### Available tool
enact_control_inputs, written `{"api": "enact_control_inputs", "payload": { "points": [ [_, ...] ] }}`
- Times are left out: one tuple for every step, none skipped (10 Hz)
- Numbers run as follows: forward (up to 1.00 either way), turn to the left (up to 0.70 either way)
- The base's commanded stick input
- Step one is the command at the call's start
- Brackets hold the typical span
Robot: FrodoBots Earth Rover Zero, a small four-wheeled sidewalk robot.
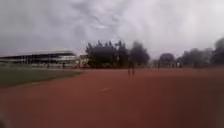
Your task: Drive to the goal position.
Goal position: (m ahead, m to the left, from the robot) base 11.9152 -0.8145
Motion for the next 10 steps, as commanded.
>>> {"api": "enact_control_inputs", "payload": {
  "points": [
    [0.50,0.00],
    [0.50,0.00],
    [0.50,0.00],
    [0.50,0.00],
    [0.50,0.00],
    [0.50,0.00],
    [0.50,0.00],
    [0.50,0.00],
    [0.50,0.00],
    [0.50,0.00]
  ]
}}
